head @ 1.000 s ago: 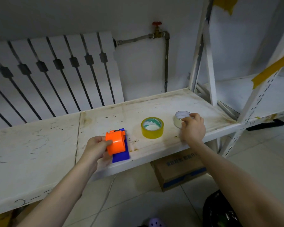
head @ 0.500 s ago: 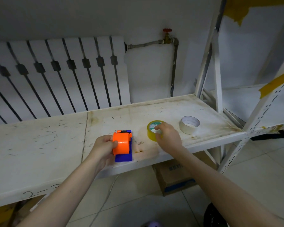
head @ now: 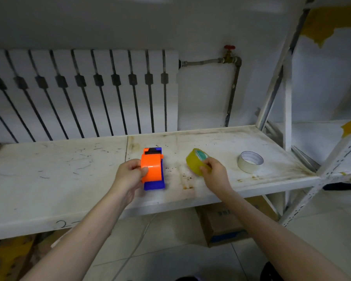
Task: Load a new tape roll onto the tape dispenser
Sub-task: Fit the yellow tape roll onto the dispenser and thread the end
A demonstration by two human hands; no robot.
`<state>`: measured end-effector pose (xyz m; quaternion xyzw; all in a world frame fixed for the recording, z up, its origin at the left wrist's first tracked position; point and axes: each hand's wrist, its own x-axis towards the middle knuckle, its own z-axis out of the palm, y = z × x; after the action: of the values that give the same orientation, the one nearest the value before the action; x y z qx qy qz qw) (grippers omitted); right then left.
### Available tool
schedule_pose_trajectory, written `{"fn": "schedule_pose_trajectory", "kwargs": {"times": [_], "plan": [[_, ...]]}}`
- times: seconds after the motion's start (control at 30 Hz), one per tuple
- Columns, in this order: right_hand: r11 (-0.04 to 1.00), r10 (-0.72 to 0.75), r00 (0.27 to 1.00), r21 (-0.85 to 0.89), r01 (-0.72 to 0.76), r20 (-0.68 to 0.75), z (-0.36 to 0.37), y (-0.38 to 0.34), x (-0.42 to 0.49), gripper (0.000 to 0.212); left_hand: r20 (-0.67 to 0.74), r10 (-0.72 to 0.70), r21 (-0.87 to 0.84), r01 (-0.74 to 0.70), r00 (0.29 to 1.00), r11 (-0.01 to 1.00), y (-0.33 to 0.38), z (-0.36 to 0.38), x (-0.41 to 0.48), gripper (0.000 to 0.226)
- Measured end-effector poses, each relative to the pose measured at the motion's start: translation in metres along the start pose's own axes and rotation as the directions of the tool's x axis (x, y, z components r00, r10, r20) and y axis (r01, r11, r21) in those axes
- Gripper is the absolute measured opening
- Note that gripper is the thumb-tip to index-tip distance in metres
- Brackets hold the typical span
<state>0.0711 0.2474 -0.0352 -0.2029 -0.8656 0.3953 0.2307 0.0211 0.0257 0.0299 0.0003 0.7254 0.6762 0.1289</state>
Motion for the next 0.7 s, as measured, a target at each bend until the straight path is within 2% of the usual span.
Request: {"fn": "schedule_pose_trajectory", "kwargs": {"times": [0.07, 0.13, 0.2, 0.33, 0.4, 0.53, 0.7], "plan": [[0.962, 0.037, 0.999, 0.27, -0.033, -0.008, -0.001, -0.025, -0.01, 0.005, -0.022, 0.014, -0.005, -0.014, 1.0, 1.0, -0.002, -0.003, -0.002, 0.027], [0.842, 0.097, 0.995, 0.531, -0.099, 0.032, -0.001, -0.051, -0.02, 0.011, -0.031, 0.036, 0.003, -0.036, 0.999, 0.999, -0.004, -0.006, -0.005, 0.027], [0.742, 0.124, 0.988, 0.653, -0.153, 0.092, 0.001, -0.072, -0.03, 0.013, -0.03, 0.07, 0.002, -0.07, 0.997, 0.998, -0.006, -0.007, -0.011, 0.027], [0.656, 0.152, 0.977, 0.724, -0.213, 0.15, 0.012, -0.096, -0.047, 0.016, -0.007, 0.163, -0.012, -0.163, 0.987, 0.986, -0.006, -0.014, -0.021, 0.018], [0.687, 0.147, 0.978, 0.696, -0.21, 0.15, 0.021, -0.102, -0.052, 0.017, -0.004, 0.203, -0.026, -0.203, 0.979, 0.979, -0.006, -0.019, -0.026, 0.011], [0.747, 0.091, 0.987, 0.647, -0.155, 0.131, 0.037, -0.111, -0.06, 0.018, -0.045, 0.267, -0.044, -0.269, 0.963, 0.962, -0.004, -0.027, -0.032, 0.012], [0.74, 0.101, 0.988, 0.655, -0.153, 0.117, 0.048, -0.119, -0.069, 0.019, -0.086, 0.271, -0.001, -0.272, 0.959, 0.962, -0.007, -0.034, -0.031, 0.022]]}}
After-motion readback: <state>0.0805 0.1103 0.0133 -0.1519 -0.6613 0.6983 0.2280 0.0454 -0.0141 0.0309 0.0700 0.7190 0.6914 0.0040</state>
